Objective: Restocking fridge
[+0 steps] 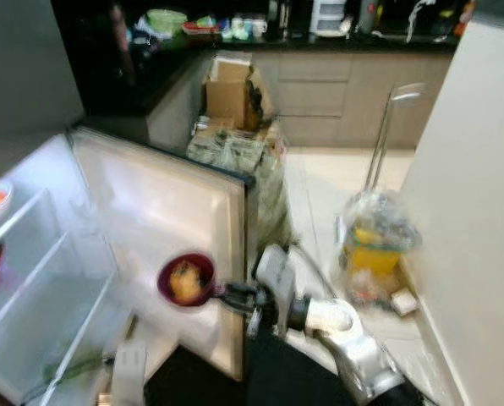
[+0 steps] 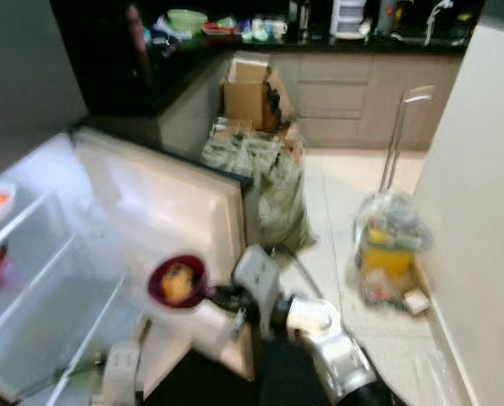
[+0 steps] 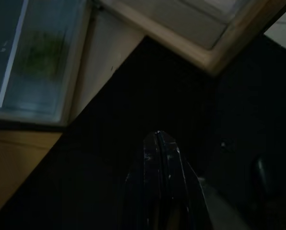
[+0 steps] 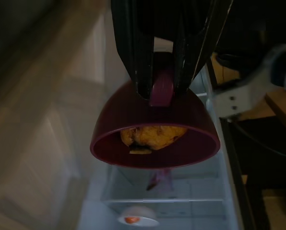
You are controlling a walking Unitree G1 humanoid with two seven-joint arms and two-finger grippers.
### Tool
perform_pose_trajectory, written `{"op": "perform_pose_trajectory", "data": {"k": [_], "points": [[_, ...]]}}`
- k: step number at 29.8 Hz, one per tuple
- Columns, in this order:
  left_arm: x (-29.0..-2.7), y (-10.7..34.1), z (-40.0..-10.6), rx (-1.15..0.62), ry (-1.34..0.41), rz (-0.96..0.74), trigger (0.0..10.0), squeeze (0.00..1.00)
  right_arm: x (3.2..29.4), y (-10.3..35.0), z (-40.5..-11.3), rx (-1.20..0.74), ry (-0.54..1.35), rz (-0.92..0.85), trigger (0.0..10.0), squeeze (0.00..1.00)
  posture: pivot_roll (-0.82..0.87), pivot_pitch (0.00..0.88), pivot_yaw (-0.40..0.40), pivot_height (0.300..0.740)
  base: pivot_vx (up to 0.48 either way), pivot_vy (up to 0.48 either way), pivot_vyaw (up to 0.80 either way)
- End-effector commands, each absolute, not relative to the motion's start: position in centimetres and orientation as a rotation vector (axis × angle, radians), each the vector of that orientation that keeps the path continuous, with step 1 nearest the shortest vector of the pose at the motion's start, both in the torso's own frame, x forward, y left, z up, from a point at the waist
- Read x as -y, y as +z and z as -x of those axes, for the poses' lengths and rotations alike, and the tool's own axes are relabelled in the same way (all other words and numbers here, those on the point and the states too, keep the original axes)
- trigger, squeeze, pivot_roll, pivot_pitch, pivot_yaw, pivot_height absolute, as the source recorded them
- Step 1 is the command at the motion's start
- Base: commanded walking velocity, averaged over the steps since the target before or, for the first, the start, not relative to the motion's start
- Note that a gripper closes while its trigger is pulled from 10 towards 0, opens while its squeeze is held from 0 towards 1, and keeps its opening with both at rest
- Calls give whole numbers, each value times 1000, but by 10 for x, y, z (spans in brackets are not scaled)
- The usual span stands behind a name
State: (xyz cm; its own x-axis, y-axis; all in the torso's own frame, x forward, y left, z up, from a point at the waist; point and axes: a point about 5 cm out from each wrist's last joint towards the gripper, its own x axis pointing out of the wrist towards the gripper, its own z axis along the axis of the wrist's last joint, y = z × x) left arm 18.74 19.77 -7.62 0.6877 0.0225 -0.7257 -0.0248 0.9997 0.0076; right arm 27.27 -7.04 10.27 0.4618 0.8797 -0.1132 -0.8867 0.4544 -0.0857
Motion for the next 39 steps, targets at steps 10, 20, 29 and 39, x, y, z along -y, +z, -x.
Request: {"op": "perform_pose_trajectory", "data": {"k": [10,20,29,39], "points": [[-201,-81,-179,-865,22,-33,10000,0,61,114,-277,23,1096,125,10000,0,-118,0,38,740,0,0,800],[-196,-85,-174,-905,-5,-55,10000,0,70,105,-283,-6,1028,118,10000,0,-118,0,32,740,0,0,800],[-189,-86,-174,-914,-27,-49,10000,0,82,102,-288,-18,973,99,10000,0,-126,0,29,740,0,0,800],[-184,-84,-179,-901,-51,-56,10000,0,94,100,-297,0,878,112,10000,0,-125,0,29,740,0,0,683]]}}
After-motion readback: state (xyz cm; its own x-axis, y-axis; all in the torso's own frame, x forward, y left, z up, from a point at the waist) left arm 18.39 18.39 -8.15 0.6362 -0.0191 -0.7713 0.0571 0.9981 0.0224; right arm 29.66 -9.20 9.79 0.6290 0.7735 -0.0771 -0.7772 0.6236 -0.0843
